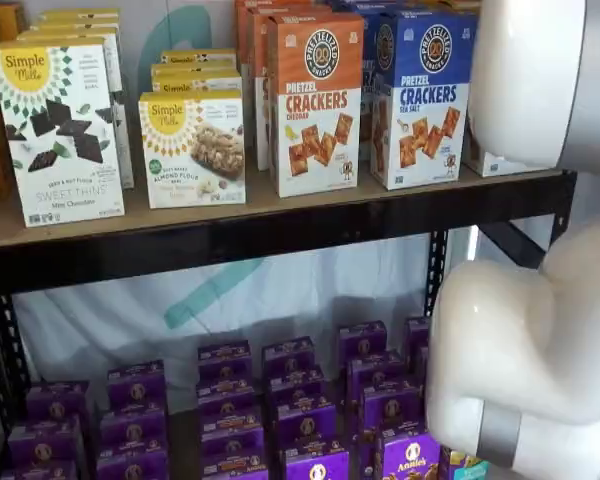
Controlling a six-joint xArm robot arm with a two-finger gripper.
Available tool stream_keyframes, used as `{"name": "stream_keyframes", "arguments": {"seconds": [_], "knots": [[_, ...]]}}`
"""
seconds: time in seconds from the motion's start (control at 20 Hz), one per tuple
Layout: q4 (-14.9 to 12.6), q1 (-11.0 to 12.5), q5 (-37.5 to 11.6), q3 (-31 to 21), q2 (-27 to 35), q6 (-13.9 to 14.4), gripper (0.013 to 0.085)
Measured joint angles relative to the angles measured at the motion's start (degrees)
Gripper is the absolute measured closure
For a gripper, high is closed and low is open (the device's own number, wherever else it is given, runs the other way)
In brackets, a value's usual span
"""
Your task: Retrieve the yellow and white box located on the top shelf, the sixth one from the left
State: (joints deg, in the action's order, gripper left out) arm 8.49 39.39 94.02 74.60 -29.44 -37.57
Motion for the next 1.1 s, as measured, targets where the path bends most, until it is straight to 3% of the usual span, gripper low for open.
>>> {"name": "stream_keyframes", "arguments": {"seconds": [0.2,0.45,0.75,1.1], "knots": [[0.1,0.4,0.5,1.1,1.1,-0.4,0.013],[-0.3,0.3,-2.6,0.1,0.5,-0.3,0.013],[2.7,1.4,-4.6,-0.2,-0.1,-1.2,0.013],[4.0,2.5,-7.1,0.4,-0.4,-2.0,0.013]]}}
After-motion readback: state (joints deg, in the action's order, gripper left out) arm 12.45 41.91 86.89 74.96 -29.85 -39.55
